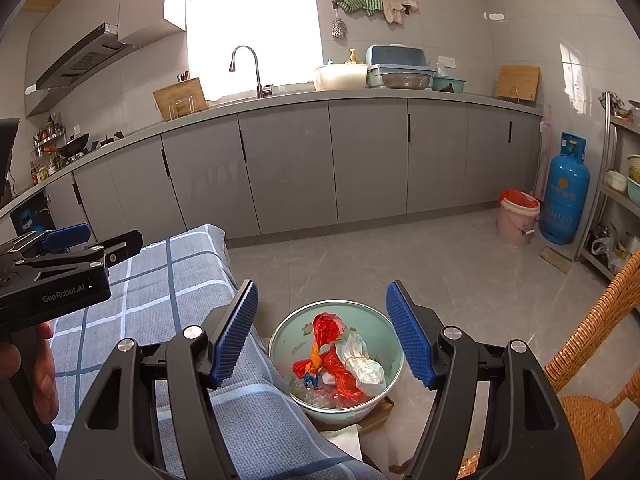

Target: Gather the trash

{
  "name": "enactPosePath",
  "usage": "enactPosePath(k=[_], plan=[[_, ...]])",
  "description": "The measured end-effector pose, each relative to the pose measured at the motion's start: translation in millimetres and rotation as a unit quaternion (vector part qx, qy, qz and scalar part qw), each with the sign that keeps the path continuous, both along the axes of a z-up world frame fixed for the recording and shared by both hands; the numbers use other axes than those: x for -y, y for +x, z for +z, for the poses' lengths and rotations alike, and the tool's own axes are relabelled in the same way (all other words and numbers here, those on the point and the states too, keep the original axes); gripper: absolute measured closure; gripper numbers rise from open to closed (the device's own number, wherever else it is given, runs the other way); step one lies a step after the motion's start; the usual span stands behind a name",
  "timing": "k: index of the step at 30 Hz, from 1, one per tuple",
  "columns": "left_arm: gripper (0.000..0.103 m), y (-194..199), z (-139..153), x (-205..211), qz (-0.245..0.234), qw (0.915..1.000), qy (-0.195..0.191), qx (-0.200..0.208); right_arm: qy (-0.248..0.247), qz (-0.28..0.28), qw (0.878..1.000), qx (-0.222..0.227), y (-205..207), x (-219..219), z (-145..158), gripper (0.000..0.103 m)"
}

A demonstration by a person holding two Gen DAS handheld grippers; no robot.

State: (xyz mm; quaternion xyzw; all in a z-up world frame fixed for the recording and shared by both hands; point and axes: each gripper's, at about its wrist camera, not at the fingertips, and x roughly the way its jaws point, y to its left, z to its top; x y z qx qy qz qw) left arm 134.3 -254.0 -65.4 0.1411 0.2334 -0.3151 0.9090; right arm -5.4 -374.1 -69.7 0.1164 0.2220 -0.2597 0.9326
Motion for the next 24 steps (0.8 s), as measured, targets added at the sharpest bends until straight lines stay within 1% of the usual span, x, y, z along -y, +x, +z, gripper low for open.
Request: enactPosePath(k=[1,3,6,8,9,15,18,24], plan=[[0.016,-0.3,-0.1,0.1,-0.001,1.0,0.0,0.0,0.0,0.0,1.0,0.001,-0.3,0.4,-0.1,0.036],[0.008,-1.6,0.0,0.5,0.0,1.0,-0.001,0.004,0.0,-0.001,1.0,0.002,-1.1,0.8,0.2,0.036],[0.007,-4.1,0.4,0.9,-0.002,1.0,-0.003,0.009,-0.002,-0.004,1.0,0.004,-2.8,1.0,1.7,0.034],[0.005,-5.0,0.1,1.5,-0.004,0.9999,-0.003,0.009,-0.004,-0.005,1.0,0.006,-3.6,0.2,2.7,0.028],[0.005,-5.7,0.0,1.8,-0.004,0.9999,-0.003,0.01,-0.008,-0.008,1.0,0.009,-4.9,-0.3,3.5,0.023],[0.005,-5.5,-0.8,2.2,-0.008,0.9999,-0.003,0.006,-0.008,-0.01,1.0,0.014,-7.0,0.6,4.9,0.022],[0.005,-5.7,0.0,1.3,-0.01,0.9999,-0.005,0.006,-0.014,-0.015,1.0,0.019,-8.6,-0.3,6.8,0.014],[0.005,-7.4,-1.5,2.9,-0.011,0.9999,-0.002,0.006,-0.014,-0.015,1.0,0.022,-9.5,-1.0,7.2,0.013]])
